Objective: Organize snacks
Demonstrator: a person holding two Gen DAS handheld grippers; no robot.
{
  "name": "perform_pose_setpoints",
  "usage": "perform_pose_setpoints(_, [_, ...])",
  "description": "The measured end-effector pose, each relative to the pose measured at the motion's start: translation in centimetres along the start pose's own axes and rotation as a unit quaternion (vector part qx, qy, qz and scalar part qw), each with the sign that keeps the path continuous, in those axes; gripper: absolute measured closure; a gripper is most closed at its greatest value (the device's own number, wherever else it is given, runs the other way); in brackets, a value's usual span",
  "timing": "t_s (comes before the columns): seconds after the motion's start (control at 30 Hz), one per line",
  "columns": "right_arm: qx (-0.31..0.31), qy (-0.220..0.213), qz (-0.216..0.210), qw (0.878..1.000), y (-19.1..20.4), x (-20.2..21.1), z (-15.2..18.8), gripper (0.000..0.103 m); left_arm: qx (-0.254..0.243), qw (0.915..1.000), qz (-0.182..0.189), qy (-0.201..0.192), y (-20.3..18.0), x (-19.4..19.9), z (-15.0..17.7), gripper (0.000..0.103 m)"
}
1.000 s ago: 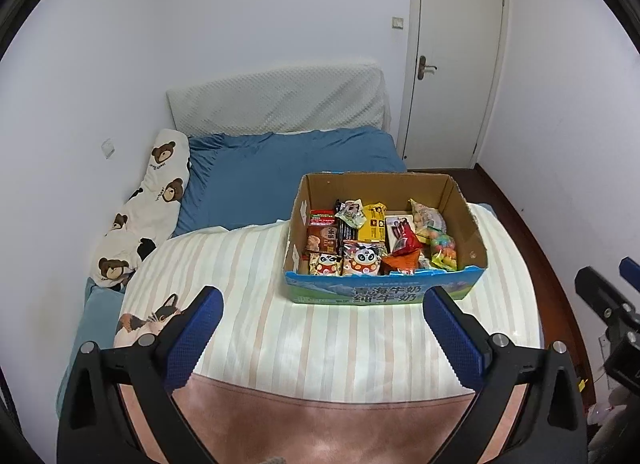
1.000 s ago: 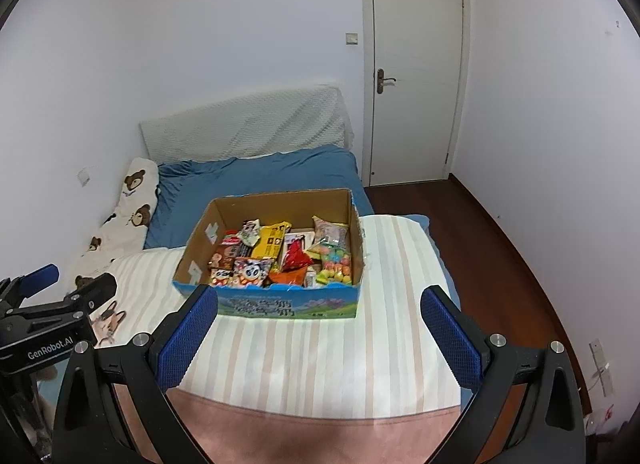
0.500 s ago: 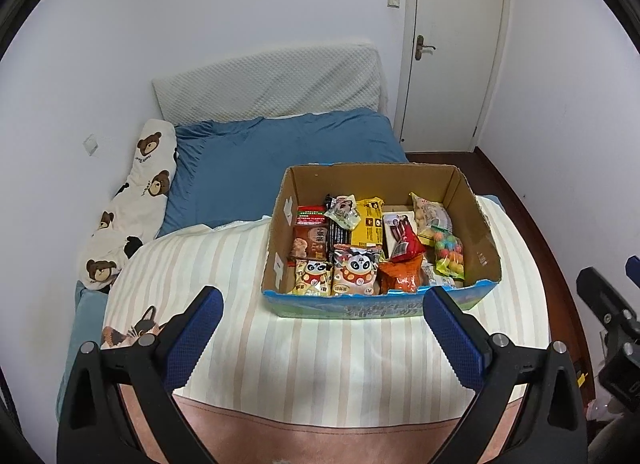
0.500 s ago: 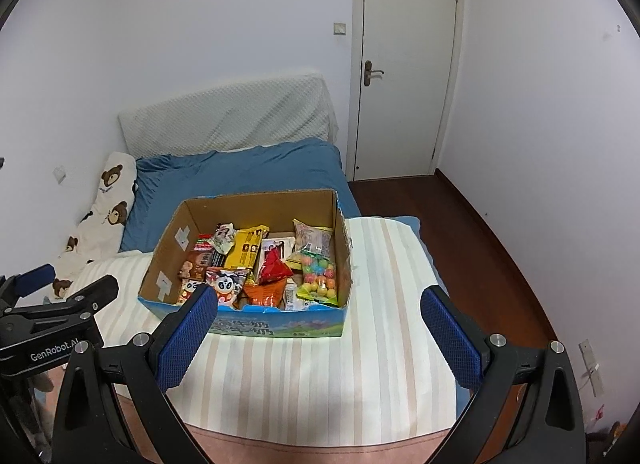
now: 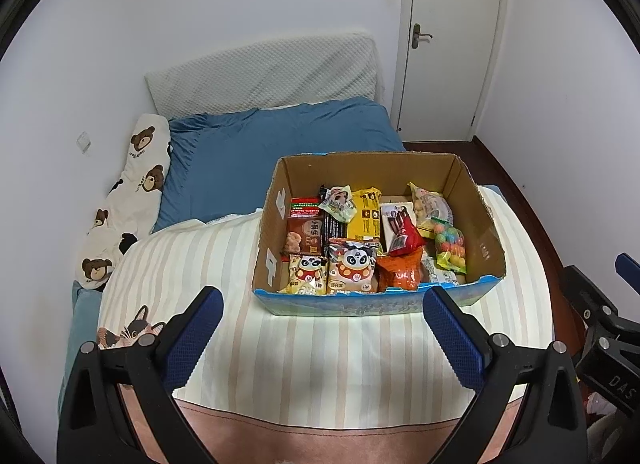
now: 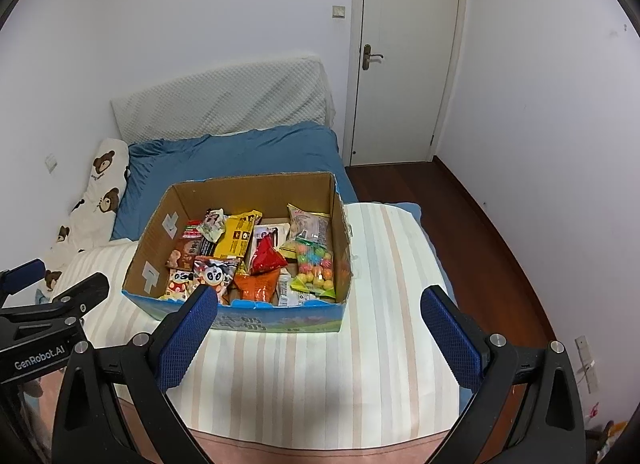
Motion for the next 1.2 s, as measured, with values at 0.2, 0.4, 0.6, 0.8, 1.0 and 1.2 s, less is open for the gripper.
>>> perform_pose_setpoints(0.2, [0.001, -0.001, 0.001, 1.000, 0.0, 0.0, 0.0, 0.000, 0.000, 1.0000, 0.001, -0.003, -0.2, 0.1, 0.0, 0.000])
perform_pose_setpoints(0.4, [0.000, -0.002, 0.002, 1.000, -0.1, 0.2, 0.0, 0.000, 0.002, 1.0000, 0.001, -0.005, -0.1, 0.4, 0.0, 0.000])
perform_pose_setpoints(0.6, [-0.001, -0.003, 0.002, 1.000, -0.2, 0.3, 0.0, 0.000, -0.001, 1.0000, 0.002, -0.004, -0.1, 0.6, 0.1, 0.000])
perform_pose_setpoints(0.8, [0.002, -0.006, -0.001, 1.000, -0.2, 0.7, 0.0, 0.000, -0.001, 1.0000, 0.002, -0.004, -0.1, 0.8, 0.3, 0.000])
perform_pose_setpoints(1.0, [0.001, -0.010, -0.002, 1.000, -0.2, 1.2, 0.0, 0.000, -0.004, 1.0000, 0.003, -0.005, -0.2, 1.0, 0.4, 0.000])
perform_pose_setpoints(1.2, [0.000, -0.012, -0.004, 1.000, -0.4, 1.6, 0.0, 0.000, -0.005, 1.0000, 0.004, -0.005, -0.2, 1.2, 0.4, 0.000])
Point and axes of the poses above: each gripper's, at about its wrist camera, not at the fingertips, and x roughly against the way its jaws point, y to its left, z to its underside, the point moved 8 cm from there along -x, roughly the way its jaws point, and after that the axes turned 15 degrees about z, right-handed, at the moved point
